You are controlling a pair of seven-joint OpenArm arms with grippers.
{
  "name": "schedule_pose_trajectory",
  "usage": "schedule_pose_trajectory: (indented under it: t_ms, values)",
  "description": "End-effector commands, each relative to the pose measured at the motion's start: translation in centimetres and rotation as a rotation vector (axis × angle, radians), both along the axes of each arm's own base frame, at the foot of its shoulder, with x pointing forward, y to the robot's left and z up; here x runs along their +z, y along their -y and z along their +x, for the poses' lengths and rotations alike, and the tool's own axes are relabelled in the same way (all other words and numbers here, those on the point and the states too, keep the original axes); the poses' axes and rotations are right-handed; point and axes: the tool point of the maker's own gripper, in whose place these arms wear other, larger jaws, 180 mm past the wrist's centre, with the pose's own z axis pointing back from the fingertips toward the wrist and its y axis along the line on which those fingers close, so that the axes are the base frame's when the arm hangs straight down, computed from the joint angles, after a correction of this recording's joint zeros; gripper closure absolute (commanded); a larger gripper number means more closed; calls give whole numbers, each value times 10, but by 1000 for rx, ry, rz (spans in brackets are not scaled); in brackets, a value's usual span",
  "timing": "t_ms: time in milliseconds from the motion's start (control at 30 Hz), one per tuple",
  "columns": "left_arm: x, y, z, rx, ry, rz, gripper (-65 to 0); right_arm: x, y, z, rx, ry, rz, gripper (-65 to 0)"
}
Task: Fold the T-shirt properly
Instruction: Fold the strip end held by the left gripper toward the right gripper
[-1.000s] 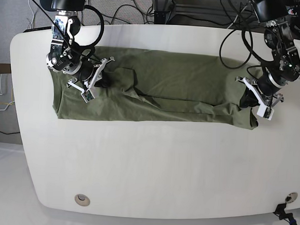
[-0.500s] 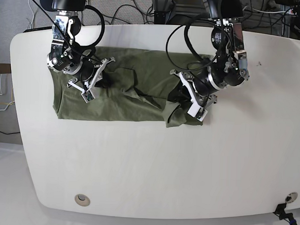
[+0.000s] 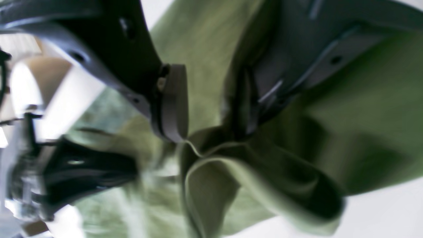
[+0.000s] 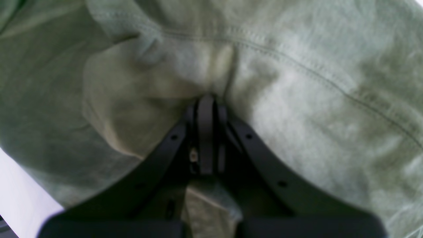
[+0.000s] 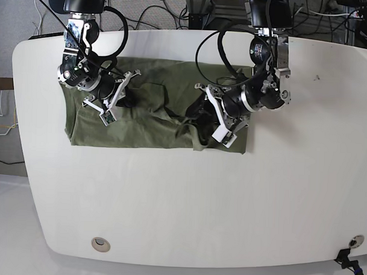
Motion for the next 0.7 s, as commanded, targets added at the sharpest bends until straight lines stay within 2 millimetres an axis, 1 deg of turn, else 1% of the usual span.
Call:
schedule_pose_trajectory:
  t_ms: [0,67,133,167,233,333,367,433,500,567,600,633,667]
  values:
    - [24,15,7,-16,57,-87,-235,-7,6,-6,10,-42,-52,0]
    - [37,31,3,-54,64,-156,-238,-6,6,-5,10,-39,-52,0]
    - [49,51,-6,-114,72,-212,-237,-4,6,-2,10,-34,-52,0]
    - [54,58,-9,-135,79,-231,-235,-4,6,-1,10,-32,-52,0]
    - [69,61,-5,-151,121,-241,-235,-4,6,-1,10,-34,-53,0]
    - [83,57,1,-144,176,-230,-238,-4,6,-1,10,-32,-53,0]
    - [87,52,9,-137,205,-203,-238,-4,6,-1,10,-32,-53,0]
    - [78,26,21,-113,223,-109,-238,-4,6,-1,10,-32,-53,0]
    - [66,-1,27,-91,225,-17,-239,-4,6,-1,10,-32,-53,0]
    - [57,-19,25,-95,217,37,-241,-4,6,-1,10,-32,-53,0]
    - [47,-27,18,-114,186,70,-242,-4,6,-1,10,-32,-53,0]
    - [36,-35,9,-137,153,108,-257,-4,6,-1,10,-32,-53,0]
    - [29,-42,3,-154,137,135,-286,-4,6,-1,10,-32,-53,0]
